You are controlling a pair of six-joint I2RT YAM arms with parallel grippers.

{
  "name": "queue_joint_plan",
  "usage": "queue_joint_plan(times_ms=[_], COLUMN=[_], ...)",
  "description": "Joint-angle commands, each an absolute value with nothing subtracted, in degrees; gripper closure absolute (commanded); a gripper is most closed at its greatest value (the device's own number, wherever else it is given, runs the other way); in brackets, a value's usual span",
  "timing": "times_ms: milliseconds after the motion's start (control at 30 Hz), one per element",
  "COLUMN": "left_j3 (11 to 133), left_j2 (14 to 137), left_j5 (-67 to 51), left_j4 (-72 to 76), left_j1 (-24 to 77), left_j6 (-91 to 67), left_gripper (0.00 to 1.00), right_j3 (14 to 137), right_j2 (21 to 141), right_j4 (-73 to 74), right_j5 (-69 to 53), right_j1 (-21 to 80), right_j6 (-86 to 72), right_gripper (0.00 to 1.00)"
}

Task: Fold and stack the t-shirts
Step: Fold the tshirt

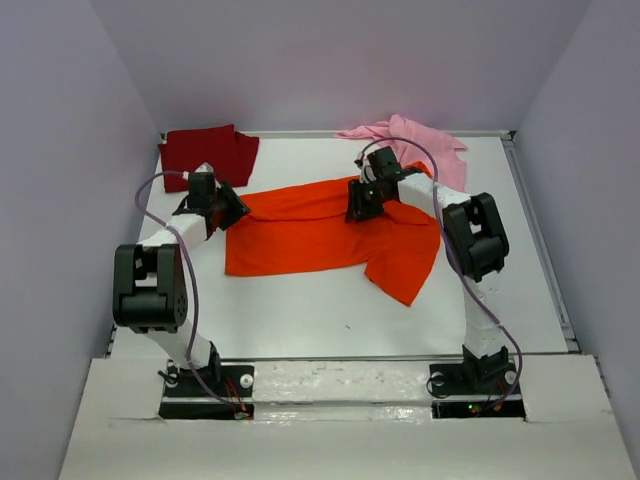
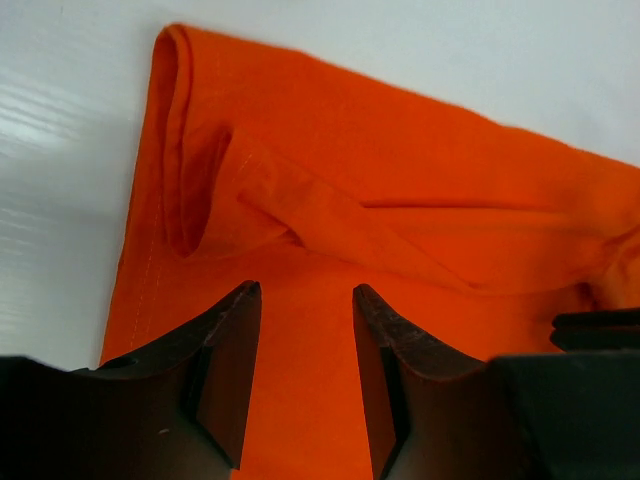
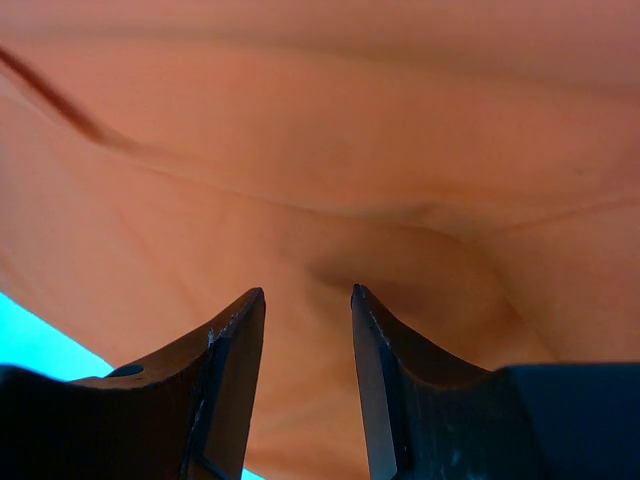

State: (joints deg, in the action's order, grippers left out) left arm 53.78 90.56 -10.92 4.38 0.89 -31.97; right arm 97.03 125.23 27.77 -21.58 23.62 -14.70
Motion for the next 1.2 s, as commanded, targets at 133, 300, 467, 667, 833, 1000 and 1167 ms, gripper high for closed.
queue_joint_plan(times_ms=[133, 300, 467, 667, 833, 1000, 1167], left_j3=[59.3, 60.9, 65.0, 68.6, 69.2, 67.9, 67.5], left_j2=[98.7, 102.2, 102.4, 101.6, 104.0, 105.2, 106.0], left_j5=[-9.3, -8.0, -3.7, 2.0, 2.6, 2.6, 3.4], left_j4=[10.6, 11.2, 6.2, 1.1, -1.3, -0.9, -1.1], left_j1=[0.5, 0.6, 1.0, 1.2, 1.2, 1.7, 2.9], left_j6=[-35.9, -35.5, -32.4, -28.5, -27.8, -28.5, -28.3], left_gripper=[0.49, 0.49, 0.49, 0.49, 0.49, 0.49, 0.49], right_j3=[92.0, 92.1, 92.5, 92.9, 93.3, 93.1, 93.2], right_j2=[116.8, 116.9, 118.1, 119.2, 119.5, 119.6, 120.0], right_j4=[22.2, 21.8, 21.8, 21.7, 21.7, 21.6, 21.4], right_j5=[-19.9, -21.2, -21.2, -21.7, -21.9, -21.7, -21.9], right_j1=[23.5, 23.5, 22.9, 22.4, 22.4, 21.9, 21.9], right_j6=[-13.5, -13.6, -13.7, -14.1, -14.2, -14.3, -14.7], right_gripper=[0.54, 0.54, 0.54, 0.54, 0.54, 0.55, 0.55])
